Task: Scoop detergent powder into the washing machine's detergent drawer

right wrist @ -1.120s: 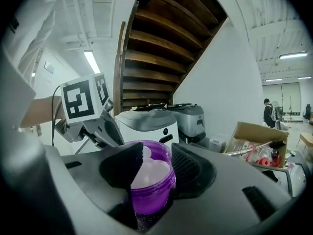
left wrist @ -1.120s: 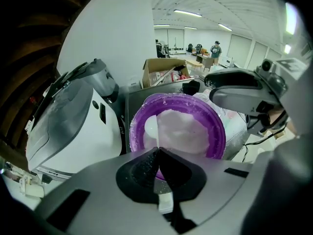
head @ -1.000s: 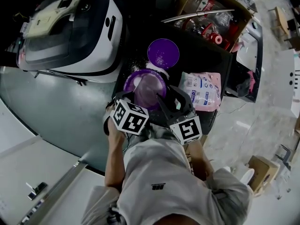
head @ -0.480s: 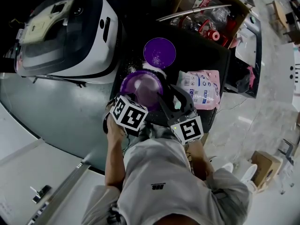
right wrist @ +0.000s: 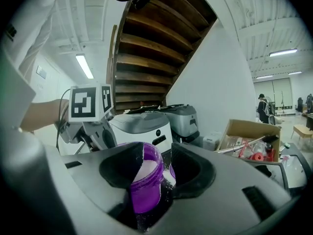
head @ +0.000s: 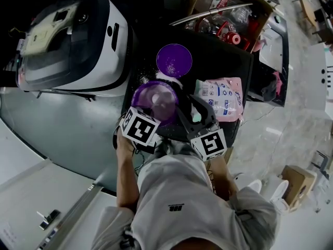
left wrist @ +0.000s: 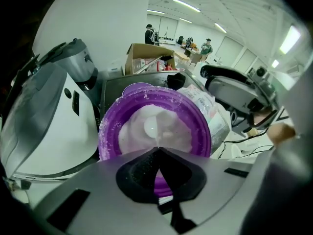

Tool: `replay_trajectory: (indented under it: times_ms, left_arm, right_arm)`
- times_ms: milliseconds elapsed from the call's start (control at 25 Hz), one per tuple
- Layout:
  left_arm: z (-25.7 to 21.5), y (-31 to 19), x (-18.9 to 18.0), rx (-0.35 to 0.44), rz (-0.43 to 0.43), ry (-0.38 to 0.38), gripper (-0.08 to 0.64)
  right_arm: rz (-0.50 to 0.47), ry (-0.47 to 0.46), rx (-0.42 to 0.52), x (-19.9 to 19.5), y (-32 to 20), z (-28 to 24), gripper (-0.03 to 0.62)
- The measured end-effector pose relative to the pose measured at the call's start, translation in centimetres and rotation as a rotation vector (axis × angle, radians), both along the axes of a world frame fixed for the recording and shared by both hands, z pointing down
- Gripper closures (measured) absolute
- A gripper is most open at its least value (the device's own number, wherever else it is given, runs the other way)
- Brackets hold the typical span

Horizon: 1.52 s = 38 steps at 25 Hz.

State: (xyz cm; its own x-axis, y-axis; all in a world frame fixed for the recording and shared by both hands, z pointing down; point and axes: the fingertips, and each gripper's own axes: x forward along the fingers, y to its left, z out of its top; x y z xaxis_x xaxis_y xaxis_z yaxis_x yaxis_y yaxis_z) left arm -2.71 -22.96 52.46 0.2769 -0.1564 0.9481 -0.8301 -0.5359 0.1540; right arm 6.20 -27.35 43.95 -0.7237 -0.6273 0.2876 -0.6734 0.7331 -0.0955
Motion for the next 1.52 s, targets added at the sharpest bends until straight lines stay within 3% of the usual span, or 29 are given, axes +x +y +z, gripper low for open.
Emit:
replay_trajectory:
  times_ms: [120,240,560,960,1520]
  left_arm:
    - [-0.5,0.1,1.2,0.001,-0.006,0.097,0.545]
    - [-0.8,0.0,1.2,0.015,-0.018,0.127,0.545]
    - [-2.2,-0.1,1.2,0.049,-0.099,0.300,0.545]
    - [-3.9,0.2,0.8,0.128,-0.255,0.528,0.545]
    - [-6.3,2.1,0.7,0.274,-0.378,0.619,0.545]
  right_arm:
    - [-0.003,0.015,-0.024,0.3,0.3,0.6,0.414]
    - [0.001,0.017,-0.023,0.5,0.3,0.5,0.414]
    - [0.000,0.032,-0.016,0.3,0.8,0.5,0.414]
    - [-0.002,0.043,-0.023,0.0,2.1,0.7,0.414]
    - [-0.077,0.038,-0.011,-1.4,4.7,0.5,0.414]
